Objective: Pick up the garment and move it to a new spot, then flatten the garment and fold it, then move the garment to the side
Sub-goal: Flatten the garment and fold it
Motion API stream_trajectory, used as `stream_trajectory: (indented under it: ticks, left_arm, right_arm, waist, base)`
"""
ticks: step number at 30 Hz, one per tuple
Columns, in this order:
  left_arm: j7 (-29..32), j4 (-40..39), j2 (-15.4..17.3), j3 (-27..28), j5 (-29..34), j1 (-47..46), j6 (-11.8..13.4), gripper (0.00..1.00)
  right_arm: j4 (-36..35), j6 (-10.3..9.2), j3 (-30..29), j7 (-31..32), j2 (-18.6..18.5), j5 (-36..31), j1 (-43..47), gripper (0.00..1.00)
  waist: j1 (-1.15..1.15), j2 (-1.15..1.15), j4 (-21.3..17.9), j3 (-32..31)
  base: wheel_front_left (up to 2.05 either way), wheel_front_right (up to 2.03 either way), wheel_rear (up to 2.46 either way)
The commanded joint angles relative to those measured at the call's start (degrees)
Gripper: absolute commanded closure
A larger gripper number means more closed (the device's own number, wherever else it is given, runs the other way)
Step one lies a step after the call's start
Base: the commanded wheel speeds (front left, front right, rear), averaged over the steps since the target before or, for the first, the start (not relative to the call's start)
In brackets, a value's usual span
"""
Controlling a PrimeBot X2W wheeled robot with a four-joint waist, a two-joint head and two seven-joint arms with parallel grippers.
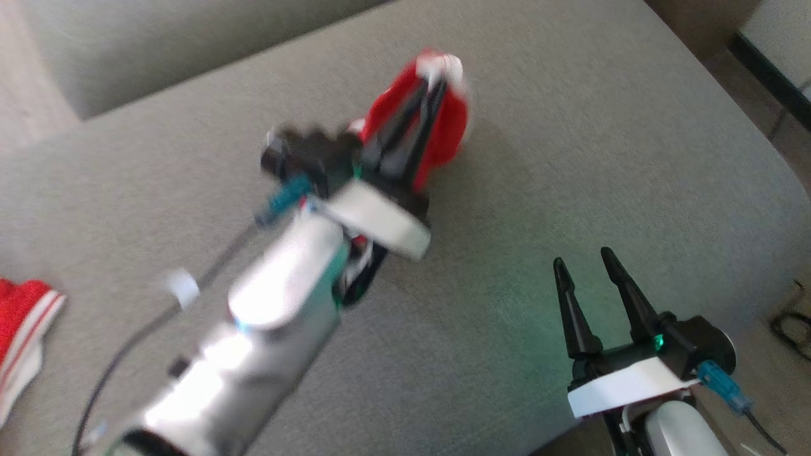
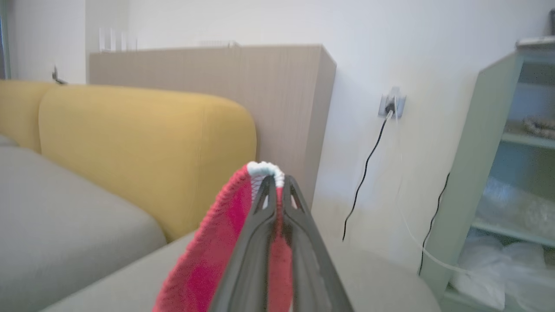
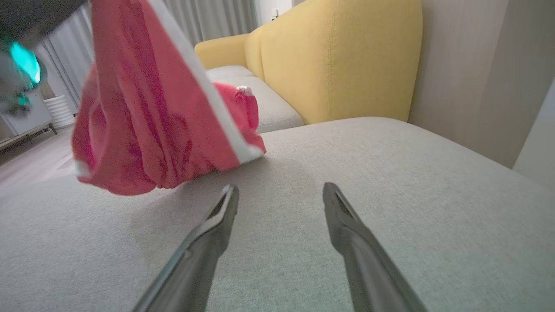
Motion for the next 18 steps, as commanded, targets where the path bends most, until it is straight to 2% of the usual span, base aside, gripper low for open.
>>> stream_trajectory:
  ticks: [1,7,12,15,16,18]
  left_arm:
    - [-0.30,-2.42,0.11,1.77,-2.57,-5.74,-0.44,1.00]
    - [4.02,-4.02,0.89,2.03,-9.54,-10.79,-1.38,1.00]
    - [8.81,-4.42,7.56,0.96,-13.18,-3.78,-2.09,1.00]
    - [8.65,-4.06,12.48,1.90,-14.72,2.90,-1.56,1.00]
    - [8.65,-4.06,12.48,1.90,-14.72,2.90,-1.56,1.00]
    - [8.80,-4.79,15.00,3.04,-17.02,7.92,-1.22,1.00]
  right_arm:
    - [-1.49,0.43,1.10,-0.22,-0.27,-0.77,-0.33,0.00]
    - [-2.44,0.43,-0.01,-0.22,-0.27,-0.61,0.60,0.00]
    - [-2.41,0.43,-1.42,-0.22,-0.27,-0.05,0.74,0.00]
    - [-0.92,0.43,-0.84,-0.22,-0.27,0.22,0.57,0.00]
    - [-0.92,0.43,-0.84,-0.22,-0.27,0.22,0.57,0.00]
    - [-0.08,0.43,-0.99,-0.22,-0.27,0.88,0.30,0.00]
  waist:
    - [0.00,0.00,2.71,-3.18]
    - [0.00,0.00,7.63,-4.25]
    - [0.00,0.00,12.57,-3.19]
    - [0.00,0.00,14.44,-2.74]
    - [0.00,0.00,14.44,-2.74]
    - [0.00,0.00,15.81,-2.27]
  base:
    - [0.00,0.00,0.00]
    - [0.00,0.00,0.00]
    - [0.00,0.00,0.00]
    - [0.00,0.00,0.00]
    - [0.00,0.00,0.00]
    - [0.00,0.00,0.00]
